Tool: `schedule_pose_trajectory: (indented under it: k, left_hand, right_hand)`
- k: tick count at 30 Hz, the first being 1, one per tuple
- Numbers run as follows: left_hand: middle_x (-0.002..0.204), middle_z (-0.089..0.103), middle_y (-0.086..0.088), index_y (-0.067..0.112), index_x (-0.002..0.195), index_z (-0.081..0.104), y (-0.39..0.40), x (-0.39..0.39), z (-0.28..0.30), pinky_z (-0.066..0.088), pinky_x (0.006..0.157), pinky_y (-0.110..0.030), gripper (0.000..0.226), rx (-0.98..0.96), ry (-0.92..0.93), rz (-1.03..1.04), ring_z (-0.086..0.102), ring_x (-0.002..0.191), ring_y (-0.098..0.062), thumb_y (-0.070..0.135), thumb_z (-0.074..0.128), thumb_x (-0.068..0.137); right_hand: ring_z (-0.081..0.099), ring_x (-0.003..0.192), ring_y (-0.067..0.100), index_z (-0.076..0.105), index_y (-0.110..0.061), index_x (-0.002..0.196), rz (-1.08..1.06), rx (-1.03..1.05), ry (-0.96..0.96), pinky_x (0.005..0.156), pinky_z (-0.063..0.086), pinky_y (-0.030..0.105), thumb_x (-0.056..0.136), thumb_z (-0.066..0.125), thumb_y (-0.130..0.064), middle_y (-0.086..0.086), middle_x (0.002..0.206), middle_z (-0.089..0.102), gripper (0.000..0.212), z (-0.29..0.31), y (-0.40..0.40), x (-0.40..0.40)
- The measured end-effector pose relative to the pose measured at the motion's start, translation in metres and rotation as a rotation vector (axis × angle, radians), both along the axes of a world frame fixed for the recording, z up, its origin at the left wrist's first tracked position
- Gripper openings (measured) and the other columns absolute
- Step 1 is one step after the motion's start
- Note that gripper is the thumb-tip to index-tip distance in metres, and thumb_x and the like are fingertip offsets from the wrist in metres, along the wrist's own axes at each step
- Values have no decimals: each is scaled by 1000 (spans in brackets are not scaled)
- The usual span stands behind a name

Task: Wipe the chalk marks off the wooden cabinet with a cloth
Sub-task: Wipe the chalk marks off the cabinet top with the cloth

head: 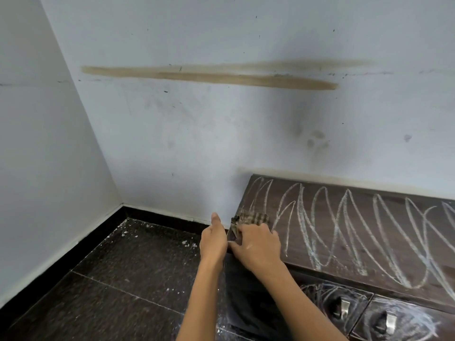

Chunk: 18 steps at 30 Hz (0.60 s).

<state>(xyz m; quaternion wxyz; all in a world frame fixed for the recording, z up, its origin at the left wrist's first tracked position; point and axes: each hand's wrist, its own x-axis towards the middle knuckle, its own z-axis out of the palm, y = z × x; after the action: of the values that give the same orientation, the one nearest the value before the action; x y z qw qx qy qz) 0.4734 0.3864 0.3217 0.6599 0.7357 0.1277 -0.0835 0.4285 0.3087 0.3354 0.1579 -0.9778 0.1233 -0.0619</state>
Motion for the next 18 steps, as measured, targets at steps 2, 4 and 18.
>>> schedule_pose_trajectory:
  k: [2, 4, 18]
  left_hand:
    - [85, 54, -4, 5, 96, 56, 0, 2, -1, 37, 81, -33, 55, -82, 37, -4, 52, 81, -17, 48, 23, 100]
    - [96, 59, -10, -2, 118, 52, -1, 2, 3, 38, 81, -33, 67, -186, 114, -23, 55, 88, -20, 53, 21, 98]
    - [140, 46, -11, 5, 140, 37, -17, 7, 13, 27, 107, -39, 77, -9, 120, -141, 38, 131, -26, 62, 14, 93]
  right_hand:
    - [37, 127, 25, 51, -24, 125, -47, -84, -31, 100, 30, 44, 91, 42, -56, 2, 132, 53, 48, -6, 2, 4]
    - [20, 140, 30, 35, -28, 141, -52, -79, -14, 107, 22, 53, 92, 34, -60, 3, 151, 30, 58, -15, 1, 9]
    - [64, 96, 35, 69, -12, 112, -4, -182, -51, 71, 54, 45, 42, 92, -32, 19, 114, 66, 77, -45, 17, 2]
